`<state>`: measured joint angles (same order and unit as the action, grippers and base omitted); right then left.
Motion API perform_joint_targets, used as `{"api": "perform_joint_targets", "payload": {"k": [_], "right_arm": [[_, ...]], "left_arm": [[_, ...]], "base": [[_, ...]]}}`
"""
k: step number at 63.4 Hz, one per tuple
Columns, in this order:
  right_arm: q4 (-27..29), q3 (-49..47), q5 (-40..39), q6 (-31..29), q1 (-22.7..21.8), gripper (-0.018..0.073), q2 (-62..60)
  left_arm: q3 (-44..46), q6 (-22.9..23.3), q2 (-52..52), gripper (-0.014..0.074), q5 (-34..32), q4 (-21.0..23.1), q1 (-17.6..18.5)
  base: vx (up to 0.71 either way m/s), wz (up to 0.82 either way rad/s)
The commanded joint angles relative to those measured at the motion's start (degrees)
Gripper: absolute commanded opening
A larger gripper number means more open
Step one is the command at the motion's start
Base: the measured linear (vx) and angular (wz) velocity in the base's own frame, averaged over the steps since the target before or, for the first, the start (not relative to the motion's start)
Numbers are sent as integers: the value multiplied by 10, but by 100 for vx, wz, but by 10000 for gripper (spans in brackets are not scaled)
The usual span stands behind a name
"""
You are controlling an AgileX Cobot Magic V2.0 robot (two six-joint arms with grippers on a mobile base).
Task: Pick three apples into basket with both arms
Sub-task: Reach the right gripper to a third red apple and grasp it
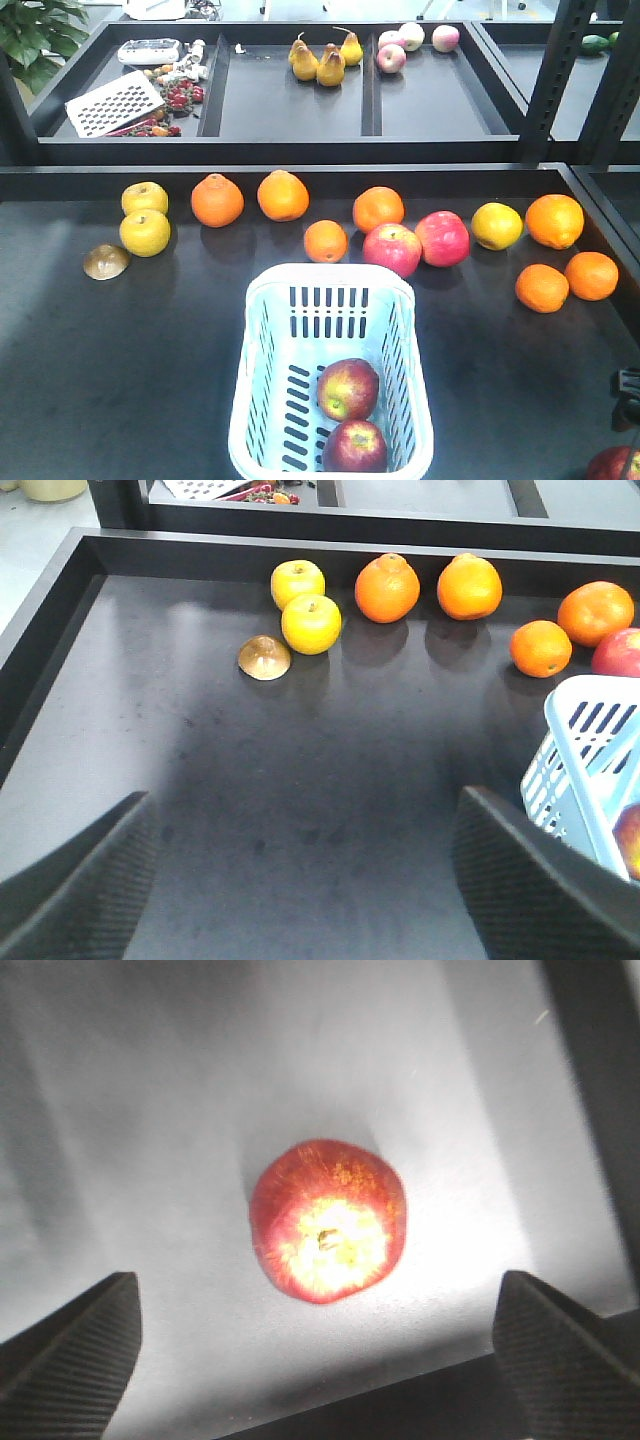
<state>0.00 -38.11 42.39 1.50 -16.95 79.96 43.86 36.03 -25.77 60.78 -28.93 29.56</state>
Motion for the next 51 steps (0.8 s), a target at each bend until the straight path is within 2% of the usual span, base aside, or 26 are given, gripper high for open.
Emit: {"api": "perform_joint_targets", "payload": {"k": [1,29,42,51], "right_arm": [[4,-14,-22,0,-4,663,23],[12,-16,-66,0,-4,650,187],[13,-16,-100,0,-4,627,219],[13,-16,-119,0,-4,578,219]], "left_arm": [[12,4,-5,575,-31,-18,-1],[12,4,-5,575,-31,-18,-1],[12,4,-5,575,-31,-18,-1],[12,4,-5,575,-31,-18,-1]], "base": [[0,0],[0,0],[0,0],[0,0]]}}
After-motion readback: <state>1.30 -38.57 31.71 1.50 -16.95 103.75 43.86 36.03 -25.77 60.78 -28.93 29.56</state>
